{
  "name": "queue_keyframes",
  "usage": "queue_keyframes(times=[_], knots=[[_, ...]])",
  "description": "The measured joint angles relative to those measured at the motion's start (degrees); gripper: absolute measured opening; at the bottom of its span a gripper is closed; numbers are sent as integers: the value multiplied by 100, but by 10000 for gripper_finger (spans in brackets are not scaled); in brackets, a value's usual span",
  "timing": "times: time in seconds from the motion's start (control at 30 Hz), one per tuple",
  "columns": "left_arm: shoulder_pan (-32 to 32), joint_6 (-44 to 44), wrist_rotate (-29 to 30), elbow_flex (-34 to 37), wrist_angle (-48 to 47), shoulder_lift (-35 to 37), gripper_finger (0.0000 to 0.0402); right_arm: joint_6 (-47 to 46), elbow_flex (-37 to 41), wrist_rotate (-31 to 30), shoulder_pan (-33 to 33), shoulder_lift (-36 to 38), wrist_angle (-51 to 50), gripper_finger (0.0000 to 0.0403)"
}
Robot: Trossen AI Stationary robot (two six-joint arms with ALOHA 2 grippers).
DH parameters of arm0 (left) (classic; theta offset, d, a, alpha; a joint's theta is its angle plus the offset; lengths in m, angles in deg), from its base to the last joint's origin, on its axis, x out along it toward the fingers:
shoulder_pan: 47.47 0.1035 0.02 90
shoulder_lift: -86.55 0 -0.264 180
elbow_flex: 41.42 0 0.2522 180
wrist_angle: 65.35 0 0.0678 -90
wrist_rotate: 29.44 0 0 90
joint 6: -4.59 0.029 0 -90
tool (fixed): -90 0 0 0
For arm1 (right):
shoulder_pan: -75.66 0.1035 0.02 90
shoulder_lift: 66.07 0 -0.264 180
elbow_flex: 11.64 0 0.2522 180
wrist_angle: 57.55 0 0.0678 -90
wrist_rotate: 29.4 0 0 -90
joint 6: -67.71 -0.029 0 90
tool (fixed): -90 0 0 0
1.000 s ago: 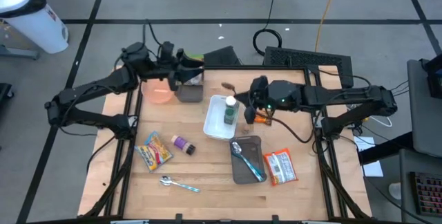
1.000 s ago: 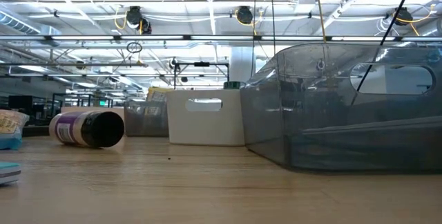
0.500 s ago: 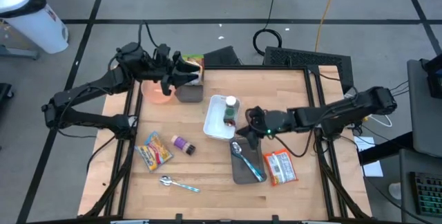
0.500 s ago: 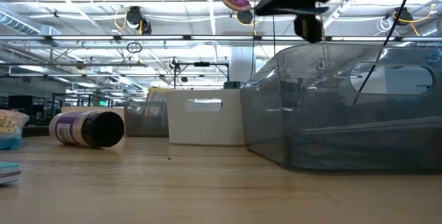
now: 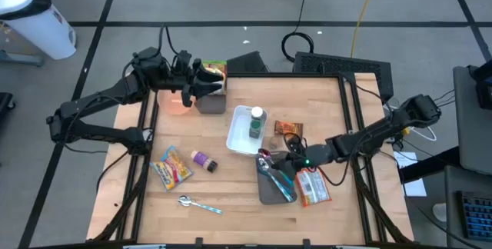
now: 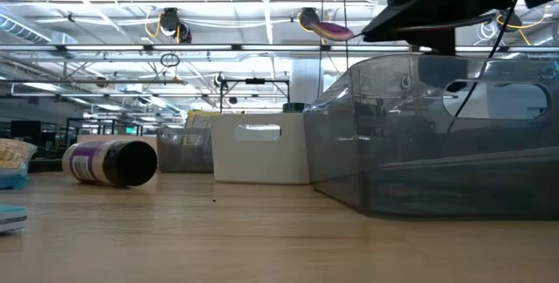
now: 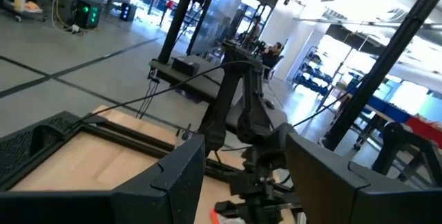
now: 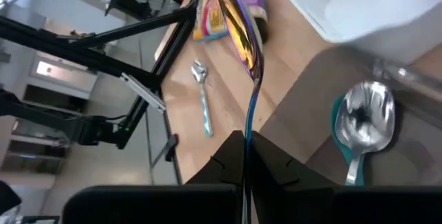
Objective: Pick & Place Food Item
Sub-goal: Put the purple and green spoon into the bottom black bin
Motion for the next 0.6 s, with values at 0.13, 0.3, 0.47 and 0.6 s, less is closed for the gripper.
queue_keyframes(times=[0.13, 0.3, 0.47, 0.6], knots=[[0, 140, 84, 0, -193, -2, 209, -268, 89, -184, 202, -49, -52, 0], [0, 168, 210, 0, -530, -1, 209, -231, 99, -347, 179, -49, -116, 0], [-97, -238, 105, 0, -953, -228, 209, 238, 50, -438, -55, 35, 603, 0], [-343, -288, -344, 0, -780, -571, 209, 712, -126, -69, -313, 31, 950, 0]])
